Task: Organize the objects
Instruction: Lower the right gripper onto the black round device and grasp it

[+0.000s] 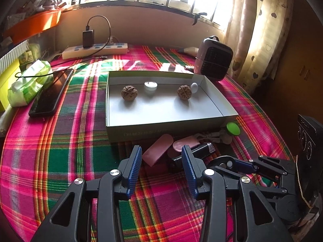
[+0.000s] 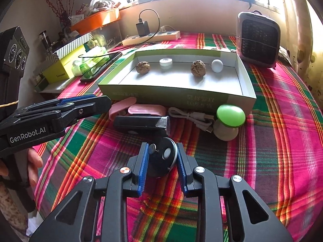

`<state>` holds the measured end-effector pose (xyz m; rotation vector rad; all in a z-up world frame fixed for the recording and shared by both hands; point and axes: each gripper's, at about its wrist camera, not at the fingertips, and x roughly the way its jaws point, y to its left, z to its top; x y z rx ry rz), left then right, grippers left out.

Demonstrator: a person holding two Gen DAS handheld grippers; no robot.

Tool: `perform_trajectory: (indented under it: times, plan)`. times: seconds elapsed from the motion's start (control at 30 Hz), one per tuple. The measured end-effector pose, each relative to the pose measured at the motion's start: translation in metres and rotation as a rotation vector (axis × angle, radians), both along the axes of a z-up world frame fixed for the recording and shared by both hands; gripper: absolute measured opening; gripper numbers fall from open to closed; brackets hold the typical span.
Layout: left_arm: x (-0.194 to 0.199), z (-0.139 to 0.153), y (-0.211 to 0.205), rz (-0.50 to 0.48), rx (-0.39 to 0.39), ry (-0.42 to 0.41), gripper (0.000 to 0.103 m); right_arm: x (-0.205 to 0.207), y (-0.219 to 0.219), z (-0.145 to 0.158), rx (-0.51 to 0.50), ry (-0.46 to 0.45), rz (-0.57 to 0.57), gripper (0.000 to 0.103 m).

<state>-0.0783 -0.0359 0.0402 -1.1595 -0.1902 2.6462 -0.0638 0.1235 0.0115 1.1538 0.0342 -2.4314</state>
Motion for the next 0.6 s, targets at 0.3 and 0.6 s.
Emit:
perform_trajectory:
  times: [0.3,0.6]
  plan:
    - [-0.005,-0.01,0.024,-0.09,-0.013,-0.026,0.039,0.006,0.026,0.007,0.004,0.018,-0.067,0.028]
    - [-0.004,-0.014,0.035,-0.114,-0.034,-0.039,0.04,0.008,0.039,0.009,-0.005,0.023,-0.096,0.028]
